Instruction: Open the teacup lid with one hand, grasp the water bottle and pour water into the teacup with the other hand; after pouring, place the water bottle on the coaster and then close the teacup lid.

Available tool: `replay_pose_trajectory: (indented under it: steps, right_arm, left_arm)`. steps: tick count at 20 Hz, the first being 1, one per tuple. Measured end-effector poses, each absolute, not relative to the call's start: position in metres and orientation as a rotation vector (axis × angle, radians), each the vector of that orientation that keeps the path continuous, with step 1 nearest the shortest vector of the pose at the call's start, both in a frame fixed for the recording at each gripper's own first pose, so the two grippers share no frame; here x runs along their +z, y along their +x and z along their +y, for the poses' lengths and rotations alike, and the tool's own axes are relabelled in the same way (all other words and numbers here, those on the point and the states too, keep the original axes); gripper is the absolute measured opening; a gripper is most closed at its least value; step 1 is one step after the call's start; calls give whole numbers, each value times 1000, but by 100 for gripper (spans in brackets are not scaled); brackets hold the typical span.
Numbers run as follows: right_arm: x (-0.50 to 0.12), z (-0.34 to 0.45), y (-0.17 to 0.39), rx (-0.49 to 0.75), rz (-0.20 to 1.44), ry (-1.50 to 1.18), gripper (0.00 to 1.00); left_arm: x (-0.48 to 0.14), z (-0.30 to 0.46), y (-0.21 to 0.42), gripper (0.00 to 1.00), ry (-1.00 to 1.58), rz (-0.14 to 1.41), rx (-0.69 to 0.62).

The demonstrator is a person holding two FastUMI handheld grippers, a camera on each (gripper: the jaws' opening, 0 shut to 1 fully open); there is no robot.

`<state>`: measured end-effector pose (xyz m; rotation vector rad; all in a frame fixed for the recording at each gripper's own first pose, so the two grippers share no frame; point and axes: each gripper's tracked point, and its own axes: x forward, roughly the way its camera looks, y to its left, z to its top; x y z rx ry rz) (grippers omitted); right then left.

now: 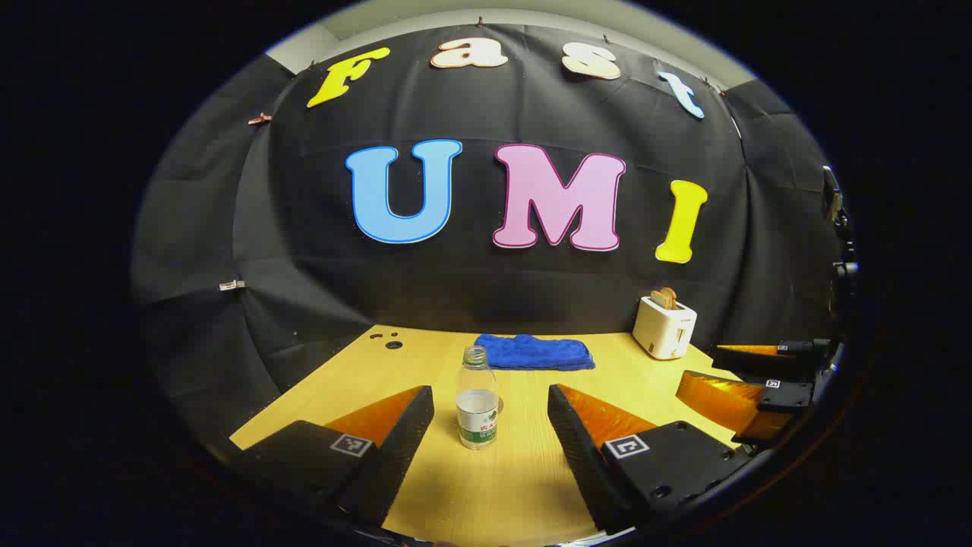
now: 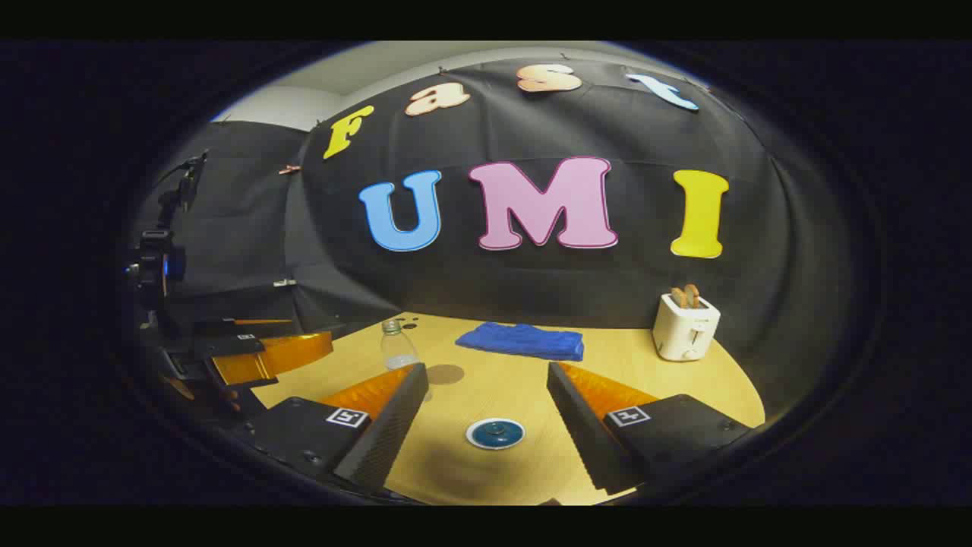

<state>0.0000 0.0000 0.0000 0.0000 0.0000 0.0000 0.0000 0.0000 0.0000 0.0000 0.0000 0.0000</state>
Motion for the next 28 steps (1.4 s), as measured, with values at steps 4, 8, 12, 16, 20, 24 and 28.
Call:
replay_pose_trajectory:
  steps: [4,8,12,16,20,24,28]
  right_arm:
    - [-18,6,10,11,35,-7,98]
    - [-25,8,18,18,53,-20,98]
    - [-28,12,24,27,54,-29,98]
    - [-32,12,30,26,61,-35,98]
    - [-49,9,42,17,89,-35,98]
    - [-82,1,59,10,141,-56,98]
    - [-118,-5,76,3,171,-77,98]
  left_arm:
    - [-9,0,4,95,-2,21,-4]
    - [-11,8,7,95,-7,27,11]
    - [-17,18,11,98,-28,39,34]
    - [-20,26,10,95,-44,39,51]
    - [-33,32,12,95,-53,49,61]
    - [-78,30,29,95,-48,104,44]
    - [-118,29,50,95,-48,140,23]
